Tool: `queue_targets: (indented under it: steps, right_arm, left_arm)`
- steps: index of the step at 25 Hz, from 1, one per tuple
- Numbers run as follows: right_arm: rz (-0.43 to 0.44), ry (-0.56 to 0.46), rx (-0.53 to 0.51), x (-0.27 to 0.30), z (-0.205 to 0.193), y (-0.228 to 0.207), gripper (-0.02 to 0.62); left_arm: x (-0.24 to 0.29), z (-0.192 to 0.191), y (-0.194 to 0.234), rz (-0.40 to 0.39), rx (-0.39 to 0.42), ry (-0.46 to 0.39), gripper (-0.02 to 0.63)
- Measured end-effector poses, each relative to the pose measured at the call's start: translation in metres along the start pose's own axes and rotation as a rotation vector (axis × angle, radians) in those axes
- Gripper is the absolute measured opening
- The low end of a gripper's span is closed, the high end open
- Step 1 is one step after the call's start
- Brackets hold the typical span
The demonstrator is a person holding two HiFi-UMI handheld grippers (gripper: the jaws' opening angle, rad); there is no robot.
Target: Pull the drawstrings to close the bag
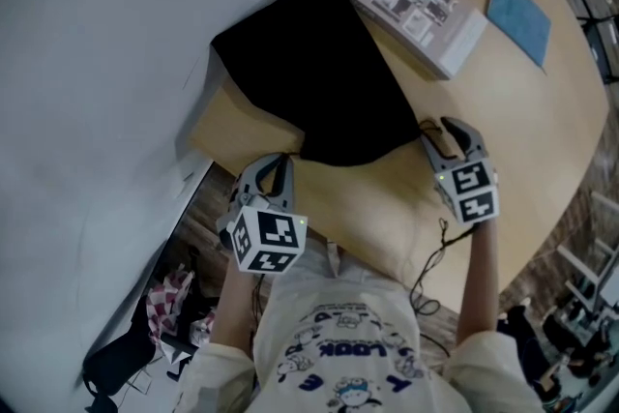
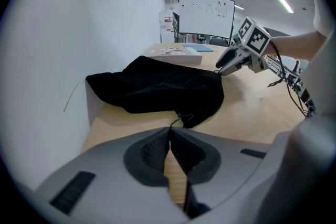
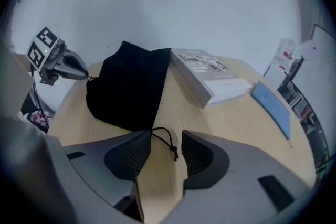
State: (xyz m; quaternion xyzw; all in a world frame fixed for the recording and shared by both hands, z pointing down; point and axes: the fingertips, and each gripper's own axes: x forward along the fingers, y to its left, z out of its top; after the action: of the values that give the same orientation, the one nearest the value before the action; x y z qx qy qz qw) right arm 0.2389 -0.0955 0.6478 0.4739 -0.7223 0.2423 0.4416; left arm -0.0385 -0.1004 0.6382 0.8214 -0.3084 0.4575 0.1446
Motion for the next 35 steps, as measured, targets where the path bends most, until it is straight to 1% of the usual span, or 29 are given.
queue_targets:
  steps: [6,10,12,13,14,16,20,21,24,28,32,35]
  right_arm:
    - [0.147,0.053,-0.097,0.004,-0.003,0.004,0.163]
    - [0.194,0.081,-0.149,0.004,-0.005,0.007,0.161]
    - [0.216,0.096,-0.172,0.004,-0.006,0.011,0.135]
    - [0.227,0.103,-0.18,0.004,-0.006,0.014,0.106]
    - [0.235,0.11,-0.184,0.004,-0.007,0.017,0.086]
    - [0.241,0.116,-0.175,0.004,-0.008,0.019,0.068]
    - [0.25,0.118,-0.119,0.004,-0.009,0.021,0.043]
    - [0.254,0.122,-0.109,0.004,-0.01,0.022,0.013]
    - [0.23,0.138,-0.105,0.002,-0.013,0.022,0.008]
    - [0.151,0.183,-0.117,-0.008,-0.012,0.018,0.008]
    - [0.025,0.142,-0.05,-0.012,-0.01,0.005,0.008]
    - [-0.049,0.106,-0.015,-0.019,0.001,0.001,0.008]
  left_arm:
    - [-0.004,0.005,0.008,0.014,-0.045,-0.003,0.006]
    - [-0.005,0.006,0.01,0.022,-0.05,-0.001,0.006]
    - [-0.005,0.006,0.01,0.024,-0.055,0.001,0.006]
    - [-0.005,0.005,0.01,0.025,-0.058,0.002,0.006]
    - [-0.005,0.005,0.011,0.026,-0.062,0.004,0.006]
    - [-0.005,0.004,0.011,0.027,-0.075,0.008,0.006]
    - [-0.004,0.0,0.012,0.037,-0.121,0.019,0.006]
    - [-0.003,-0.001,0.013,0.044,-0.135,0.025,0.006]
    - [-0.003,-0.006,0.018,0.073,-0.179,0.05,0.006]
    - [-0.008,-0.006,0.024,0.104,-0.243,0.059,0.005]
    - [-0.017,0.0,0.031,0.143,-0.299,0.045,0.005]
    - [-0.023,0.007,0.036,0.175,-0.325,0.017,0.005]
